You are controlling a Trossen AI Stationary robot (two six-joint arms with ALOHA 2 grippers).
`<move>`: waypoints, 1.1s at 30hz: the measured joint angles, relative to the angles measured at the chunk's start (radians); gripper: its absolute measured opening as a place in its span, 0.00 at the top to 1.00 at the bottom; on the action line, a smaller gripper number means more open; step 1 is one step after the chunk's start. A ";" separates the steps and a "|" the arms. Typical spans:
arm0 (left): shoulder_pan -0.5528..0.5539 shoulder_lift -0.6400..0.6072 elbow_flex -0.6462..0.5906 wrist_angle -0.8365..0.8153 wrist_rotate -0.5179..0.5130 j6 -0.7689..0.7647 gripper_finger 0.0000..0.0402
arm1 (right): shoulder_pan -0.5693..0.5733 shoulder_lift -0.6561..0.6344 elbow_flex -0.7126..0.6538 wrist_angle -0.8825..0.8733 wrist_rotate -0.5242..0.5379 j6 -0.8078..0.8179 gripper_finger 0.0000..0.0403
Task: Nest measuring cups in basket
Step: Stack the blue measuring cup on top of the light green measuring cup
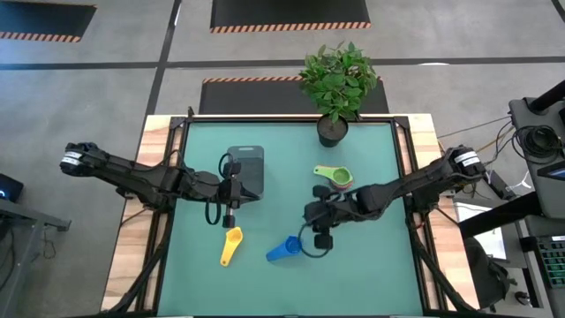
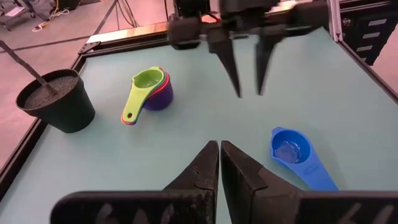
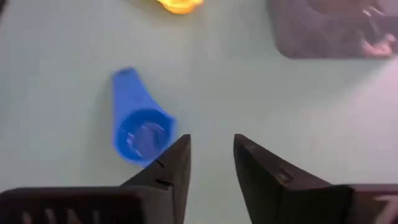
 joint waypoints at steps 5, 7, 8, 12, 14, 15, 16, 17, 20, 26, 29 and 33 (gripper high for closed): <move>0.000 0.000 0.000 0.001 0.000 0.000 1.00 | 0.033 0.073 0.044 0.029 -0.021 -0.061 0.61; 0.000 0.000 0.000 0.001 0.000 0.000 1.00 | 0.045 0.105 0.069 0.028 -0.024 -0.093 0.58; 0.000 0.000 0.000 0.001 0.000 0.000 1.00 | 0.050 0.122 0.082 0.028 -0.033 -0.109 0.57; 0.000 0.000 0.000 0.001 0.000 0.000 1.00 | 0.063 0.188 0.137 0.024 -0.076 -0.148 0.54; 0.000 0.000 0.000 0.001 0.000 0.000 1.00 | 0.067 0.219 0.162 0.017 -0.106 -0.156 0.55; 0.000 0.000 0.000 0.001 0.000 0.000 1.00 | 0.067 0.233 0.172 0.009 -0.114 -0.156 0.55; 0.000 0.000 0.000 0.001 0.000 0.000 1.00 | 0.067 0.248 0.183 -0.006 -0.126 -0.157 0.55; 0.000 0.000 0.000 0.001 0.000 0.000 1.00 | 0.067 0.263 0.194 -0.022 -0.135 -0.158 0.56; 0.000 0.000 -0.001 0.001 0.000 0.000 1.00 | 0.067 0.308 0.224 -0.077 -0.170 -0.158 0.58; 0.000 0.000 -0.001 0.001 0.000 0.000 1.00 | 0.067 0.379 0.269 -0.132 -0.247 -0.187 0.61; 0.000 0.000 -0.001 0.002 0.000 0.000 1.00 | 0.067 0.390 0.275 -0.132 -0.252 -0.211 0.64; 0.000 0.000 -0.001 0.001 0.000 0.000 1.00 | 0.063 0.395 0.274 -0.135 -0.249 -0.237 0.69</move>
